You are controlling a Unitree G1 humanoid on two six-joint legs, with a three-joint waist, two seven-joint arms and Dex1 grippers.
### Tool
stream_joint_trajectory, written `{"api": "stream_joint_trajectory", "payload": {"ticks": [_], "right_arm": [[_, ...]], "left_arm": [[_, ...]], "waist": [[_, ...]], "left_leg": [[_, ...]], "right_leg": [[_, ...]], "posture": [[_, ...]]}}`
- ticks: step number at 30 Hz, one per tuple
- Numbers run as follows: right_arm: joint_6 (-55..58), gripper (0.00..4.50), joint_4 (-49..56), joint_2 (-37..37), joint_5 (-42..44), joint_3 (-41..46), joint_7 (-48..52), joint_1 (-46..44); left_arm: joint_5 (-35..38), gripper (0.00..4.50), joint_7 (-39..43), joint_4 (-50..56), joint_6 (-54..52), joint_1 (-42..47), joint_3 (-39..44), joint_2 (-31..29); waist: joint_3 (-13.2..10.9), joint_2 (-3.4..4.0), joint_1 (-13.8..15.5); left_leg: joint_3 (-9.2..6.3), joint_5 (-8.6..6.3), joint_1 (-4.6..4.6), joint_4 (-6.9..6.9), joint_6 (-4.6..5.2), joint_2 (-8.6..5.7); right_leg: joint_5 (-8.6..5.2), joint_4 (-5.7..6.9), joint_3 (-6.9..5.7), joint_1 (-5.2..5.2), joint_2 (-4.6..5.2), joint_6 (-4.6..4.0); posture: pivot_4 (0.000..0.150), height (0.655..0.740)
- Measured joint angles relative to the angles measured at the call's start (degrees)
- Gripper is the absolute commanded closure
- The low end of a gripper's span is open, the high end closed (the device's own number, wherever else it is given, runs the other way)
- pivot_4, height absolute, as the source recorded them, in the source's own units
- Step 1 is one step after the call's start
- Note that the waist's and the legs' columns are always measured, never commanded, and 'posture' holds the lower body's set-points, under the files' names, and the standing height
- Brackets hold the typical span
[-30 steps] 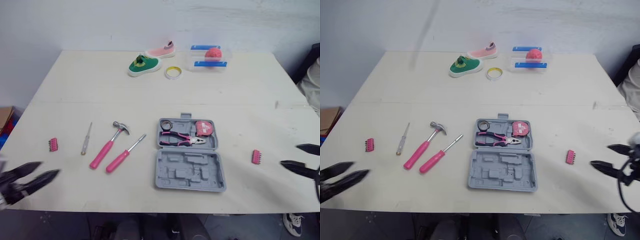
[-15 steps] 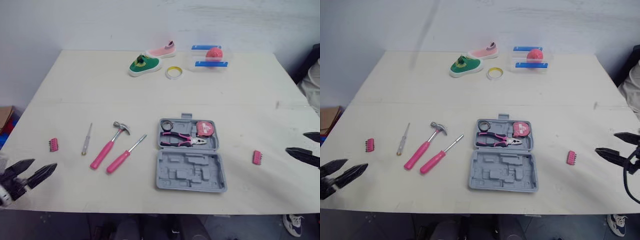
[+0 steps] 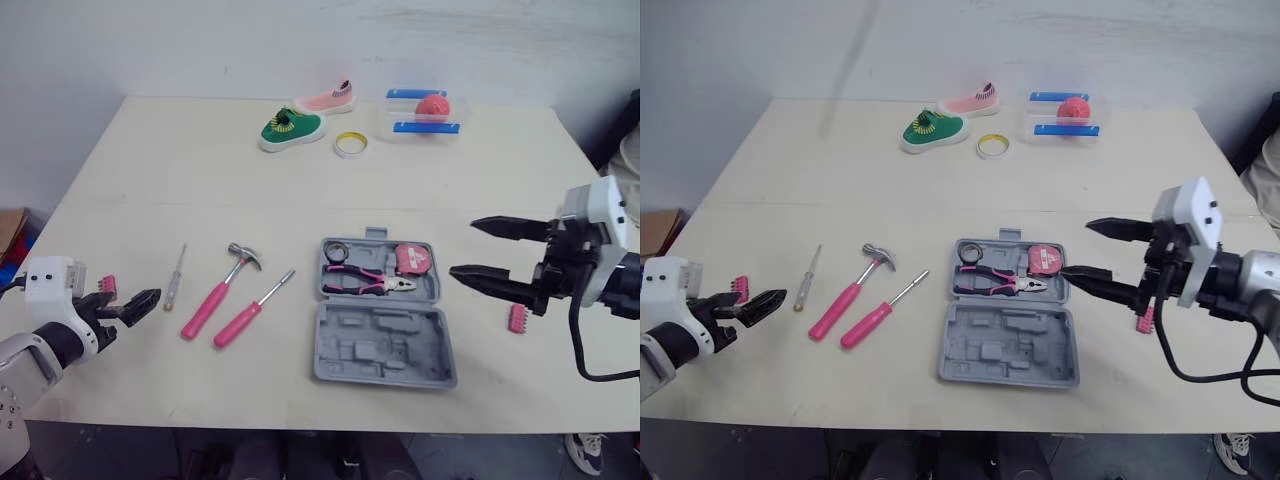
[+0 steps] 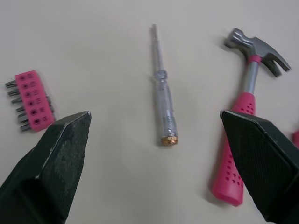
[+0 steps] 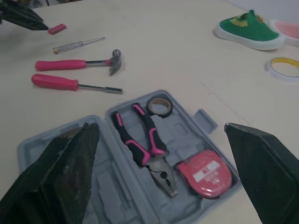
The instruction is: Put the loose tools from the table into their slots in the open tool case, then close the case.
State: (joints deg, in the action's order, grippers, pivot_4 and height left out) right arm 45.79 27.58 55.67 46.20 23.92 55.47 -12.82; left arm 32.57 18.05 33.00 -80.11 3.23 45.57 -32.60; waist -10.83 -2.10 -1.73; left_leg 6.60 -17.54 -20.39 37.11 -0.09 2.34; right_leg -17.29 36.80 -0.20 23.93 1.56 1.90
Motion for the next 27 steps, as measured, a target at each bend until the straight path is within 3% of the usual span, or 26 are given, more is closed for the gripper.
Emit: {"api": "stream_joint_trajectory", "payload": {"ticks": [11,17,27], "right_arm": [[0.9,0.02,0.6,0.5,2.1,-3.4,-0.9,-2.5],[0.7,0.02,0.8,0.5,2.2,-3.4,-0.6,-0.6],[1.1,0.02,4.5,0.4,5.8,-5.8,-1.4,-3.6]], "left_arm": [[1.3,0.01,0.6,2.9,-0.1,-3.7,3.1,0.5],[4.1,0.01,3.5,4.3,-1.6,-3.8,2.9,-3.1],[3.0,0.01,0.7,1.4,-1.6,-2.0,-2.4,-4.2]], "waist": [[0.0,-0.01,0.1],[0.0,-0.01,0.1],[0.0,0.01,0.2]], "left_leg": [[-0.01,-0.08,0.0,0.0,0.14,0.01],[-0.05,-0.08,-0.01,-0.01,0.15,0.01],[-0.09,-0.09,-0.03,-0.03,0.13,0.06]], "right_leg": [[-0.03,-0.01,-0.04,0.01,0.05,-0.06],[-0.05,-0.01,-0.06,0.01,0.04,-0.11],[-0.08,-0.03,-0.12,0.03,0.03,-0.16]], "posture": [[0.15,0.7304],[0.15,0.7304],[0.15,0.7304]]}}
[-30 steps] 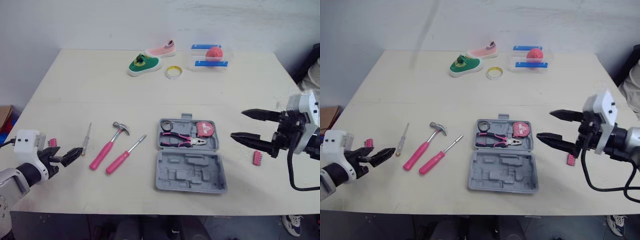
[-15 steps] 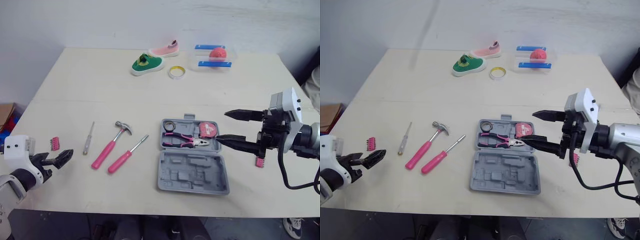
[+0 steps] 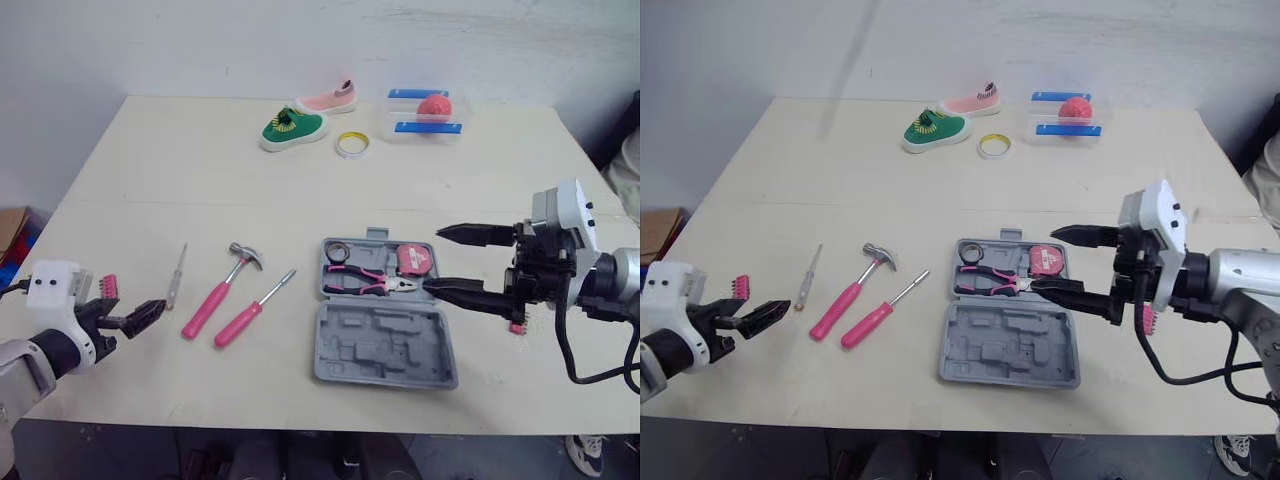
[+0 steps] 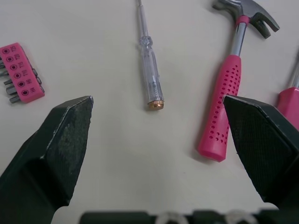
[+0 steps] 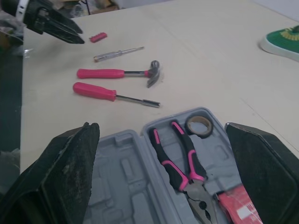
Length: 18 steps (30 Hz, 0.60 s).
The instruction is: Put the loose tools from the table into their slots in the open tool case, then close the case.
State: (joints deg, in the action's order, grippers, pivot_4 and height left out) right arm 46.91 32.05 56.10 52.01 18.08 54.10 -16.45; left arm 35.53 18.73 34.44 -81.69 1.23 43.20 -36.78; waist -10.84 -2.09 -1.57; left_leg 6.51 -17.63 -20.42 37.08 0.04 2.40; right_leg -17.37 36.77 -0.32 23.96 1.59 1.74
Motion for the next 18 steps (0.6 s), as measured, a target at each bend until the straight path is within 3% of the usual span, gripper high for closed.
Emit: {"api": "stream_joint_trajectory", "payload": {"ticks": [12,18], "right_arm": [[-0.4,0.02,4.1,-2.2,3.4,-6.8,-1.0,-5.8],[-0.7,0.0,4.0,-2.3,3.3,-7.1,-1.5,-5.9]], "left_arm": [[-7.5,0.01,-4.2,-14.3,7.7,8.6,-15.3,-0.2],[-9.7,2.64,-5.0,-17.7,11.0,11.1,-17.9,2.0]], "waist": [[0.0,0.01,-0.1],[0.1,0.13,0.5]], "left_leg": [[-0.11,0.04,-0.65,0.02,-0.07,0.0],[-0.27,0.22,-0.69,0.09,-0.01,-0.06]], "right_leg": [[0.01,0.11,-0.17,0.64,0.08,0.0],[0.09,0.15,-0.31,0.57,0.16,-0.08]], "posture": [[0.15,0.7304],[0.15,0.7304]]}}
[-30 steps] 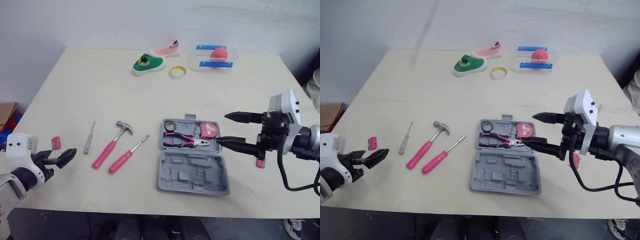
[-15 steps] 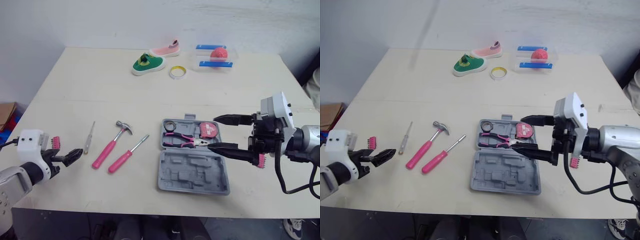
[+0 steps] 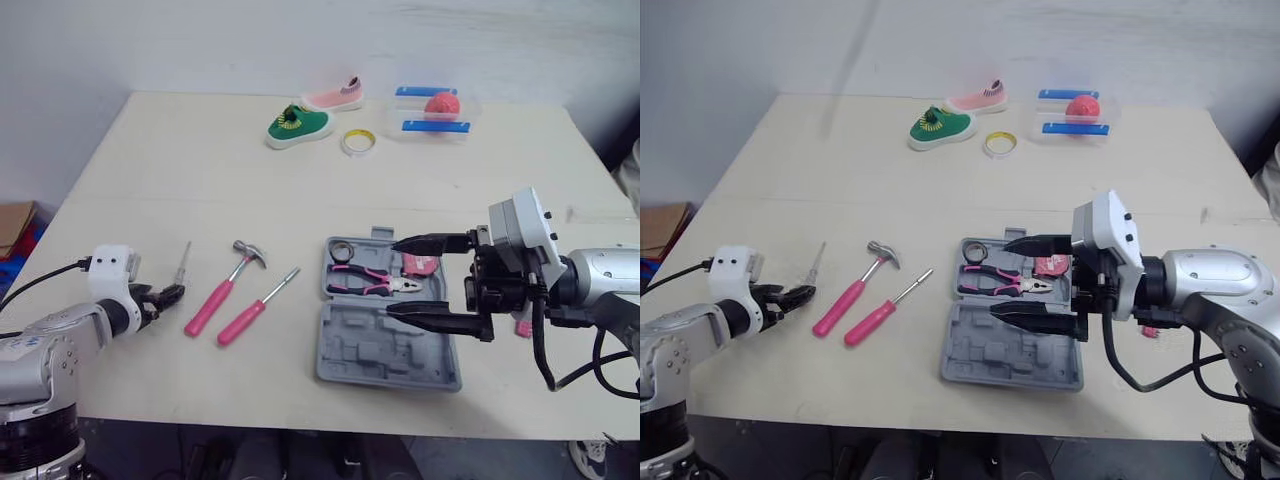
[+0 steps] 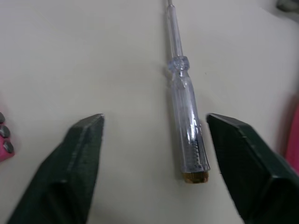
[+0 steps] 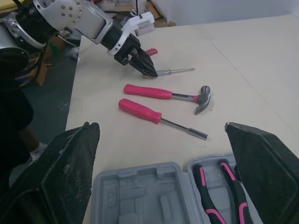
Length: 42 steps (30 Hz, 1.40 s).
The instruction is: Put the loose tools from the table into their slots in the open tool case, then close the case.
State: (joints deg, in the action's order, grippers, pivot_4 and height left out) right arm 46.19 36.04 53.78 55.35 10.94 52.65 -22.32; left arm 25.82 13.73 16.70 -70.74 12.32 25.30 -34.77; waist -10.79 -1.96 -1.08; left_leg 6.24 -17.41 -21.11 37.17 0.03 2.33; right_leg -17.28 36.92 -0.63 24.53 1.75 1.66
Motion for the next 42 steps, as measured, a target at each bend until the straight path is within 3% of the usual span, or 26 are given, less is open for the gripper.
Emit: {"api": "stream_joint_trajectory", "payload": {"ticks": [4,8,15,16,18,22,29,36,42], "right_arm": [[0.0,0.0,0.0,0.0,0.0,0.0,-0.1,0.0],[-0.1,0.0,0.0,0.0,0.0,0.1,0.2,0.5],[0.1,0.0,-0.3,3.0,0.3,2.6,2.8,5.5],[0.5,0.0,-0.5,5.3,0.2,4.8,4.1,9.2],[1.1,0.0,-0.8,7.4,-0.9,9.0,5.7,15.6],[1.0,0.0,-0.4,7.7,-3.0,12.7,6.3,21.8],[1.5,0.0,4.7,6.0,-5.3,21.7,5.8,36.3],[2.4,0.0,8.1,1.6,-5.3,26.7,0.6,41.7],[2.6,0.0,8.9,0.2,-5.2,27.9,-1.1,43.8]], "left_arm": [[-0.6,4.47,0.1,-1.5,1.6,0.6,-0.6,0.2],[-0.2,4.49,1.7,-1.8,1.3,1.1,-0.7,-1.0],[8.1,4.49,18.3,8.4,1.5,4.9,-5.9,-16.5],[9.5,4.49,23.3,9.9,1.8,8.9,-11.2,-20.2],[10.1,4.49,30.2,10.6,3.3,19.5,-22.2,-21.2],[8.0,4.49,37.8,8.3,7.3,29.3,-36.2,-19.7],[-2.2,4.49,48.4,-5.4,15.6,47.4,-57.5,-5.1],[-10.9,4.49,48.4,-14.9,15.3,51.6,-69.4,6.7],[-15.0,4.49,47.0,-19.3,16.1,51.9,-70.4,9.5]], "waist": [[0.0,0.0,0.3],[0.0,0.0,0.5],[-0.1,-0.06,0.8],[-0.1,-0.05,1.4],[-0.1,0.0,2.3],[-0.1,0.12,1.2],[-0.2,0.05,1.1],[-0.2,0.02,0.9],[-0.2,0.02,0.9]], "left_leg": [[0.0,0.05,0.0,0.0,0.08,-0.1],[-0.06,0.06,-0.07,-0.03,0.1,-0.14],[-0.29,0.12,-0.23,-0.12,-0.08,-0.22],[-0.4,0.13,-0.27,-0.11,-0.08,-0.25],[-0.34,0.19,-0.3,-0.12,0.05,-0.26],[-0.12,0.2,-0.32,-0.12,0.28,-0.31],[-0.35,0.35,-0.51,0.0,0.35,-0.53],[-0.35,0.47,-0.46,0.09,0.36,-0.63],[-0.39,0.52,-0.42,0.05,0.3,-0.63]], "right_leg": [[0.04,0.0,-0.03,-0.01,0.14,0.04],[0.04,-0.02,-0.14,0.01,0.22,0.04],[-0.04,-0.13,-0.42,0.05,0.41,-0.1],[-0.07,-0.18,-0.56,-0.01,0.44,-0.12],[-0.09,-0.27,-0.72,-0.11,0.58,-0.16],[0.05,-0.35,-0.54,-0.13,0.59,0.09],[0.03,-0.29,-0.48,-0.1,0.42,0.51],[-0.06,-0.01,-0.35,-0.08,0.47,0.7],[-0.08,0.07,-0.35,-0.07,0.46,0.68]], "posture": [[0.15,0.7304],[0.15,0.7304],[0.15,0.7304],[0.15,0.7304],[0.15,0.7304],[0.15,0.7304],[0.15,0.7304],[0.15,0.7304],[0.15,0.7304]]}}
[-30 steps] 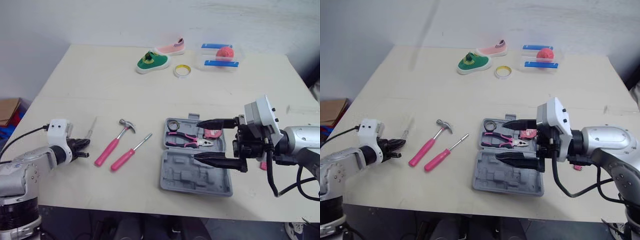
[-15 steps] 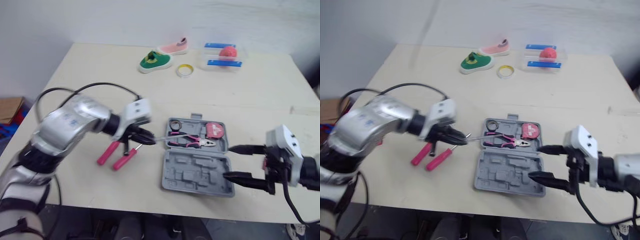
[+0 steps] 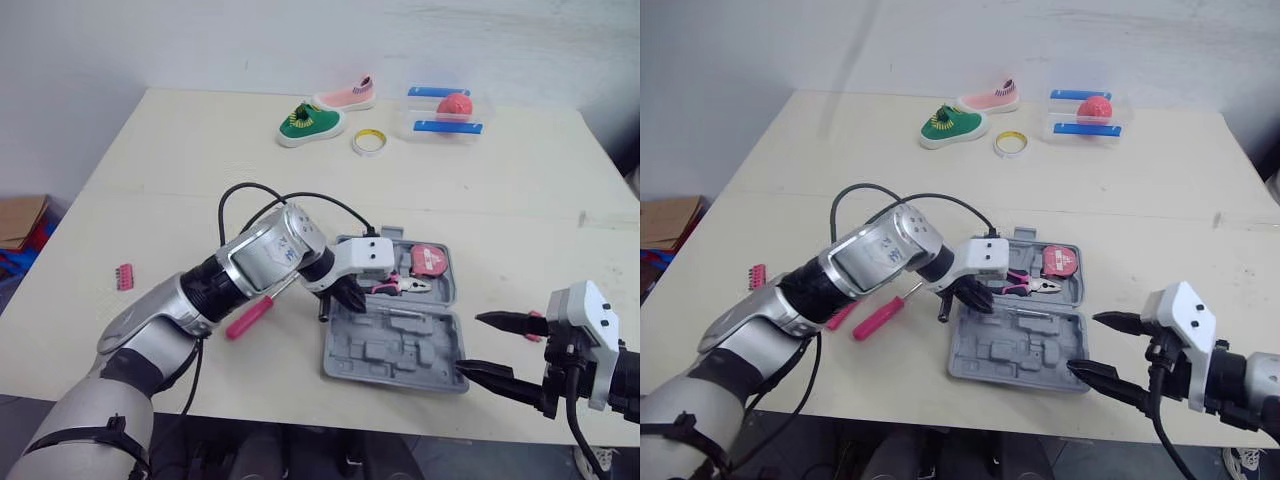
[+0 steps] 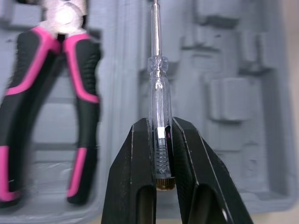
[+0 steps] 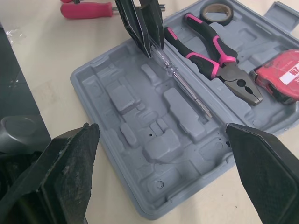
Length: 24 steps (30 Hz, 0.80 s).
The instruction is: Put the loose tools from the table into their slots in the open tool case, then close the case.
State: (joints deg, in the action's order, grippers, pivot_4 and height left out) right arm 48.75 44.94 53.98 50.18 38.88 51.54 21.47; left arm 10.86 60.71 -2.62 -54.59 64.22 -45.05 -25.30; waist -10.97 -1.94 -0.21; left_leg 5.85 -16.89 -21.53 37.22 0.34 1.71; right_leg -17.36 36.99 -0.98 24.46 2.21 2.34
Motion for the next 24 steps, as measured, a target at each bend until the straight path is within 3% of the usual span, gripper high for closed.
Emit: {"api": "stream_joint_trajectory", "payload": {"ticks": [12,18,23,24], "right_arm": [[-0.6,0.0,0.9,-1.7,0.3,1.8,-3.1,1.6],[-1.3,0.0,0.8,-1.7,0.3,1.8,-3.7,1.4],[-1.6,0.0,0.9,-1.8,0.0,1.8,-3.8,2.3],[-1.7,0.0,1.0,-2.2,0.0,1.8,-3.9,2.6]], "left_arm": [[-3.9,4.49,0.9,2.3,-0.6,-0.9,-1.3,0.3],[-2.7,1.95,2.4,4.4,-2.4,-1.2,0.9,0.3],[-0.3,1.95,4.2,6.7,11.4,-3.5,11.0,-0.7],[-0.2,2.22,4.3,5.9,14.3,-4.9,12.2,-0.9]], "waist": [[0.0,0.0,0.1],[0.0,0.0,0.0],[0.0,0.07,0.0],[0.0,0.07,0.0]], "left_leg": [[0.0,0.12,0.0,0.01,-0.2,-0.02],[-0.01,0.13,-0.01,0.03,-0.22,-0.02],[0.01,0.15,0.08,0.01,-0.27,-0.01],[0.02,0.15,0.13,0.01,-0.27,-0.02]], "right_leg": [[-0.01,0.02,0.0,-0.02,0.03,0.02],[-0.01,0.03,-0.01,-0.01,0.03,0.02],[-0.01,0.06,-0.01,-0.08,0.05,0.02],[-0.01,0.06,-0.01,-0.13,0.05,0.02]], "posture": [[0.15,0.7304],[0.15,0.7304],[0.15,0.7304],[0.15,0.7304]]}}
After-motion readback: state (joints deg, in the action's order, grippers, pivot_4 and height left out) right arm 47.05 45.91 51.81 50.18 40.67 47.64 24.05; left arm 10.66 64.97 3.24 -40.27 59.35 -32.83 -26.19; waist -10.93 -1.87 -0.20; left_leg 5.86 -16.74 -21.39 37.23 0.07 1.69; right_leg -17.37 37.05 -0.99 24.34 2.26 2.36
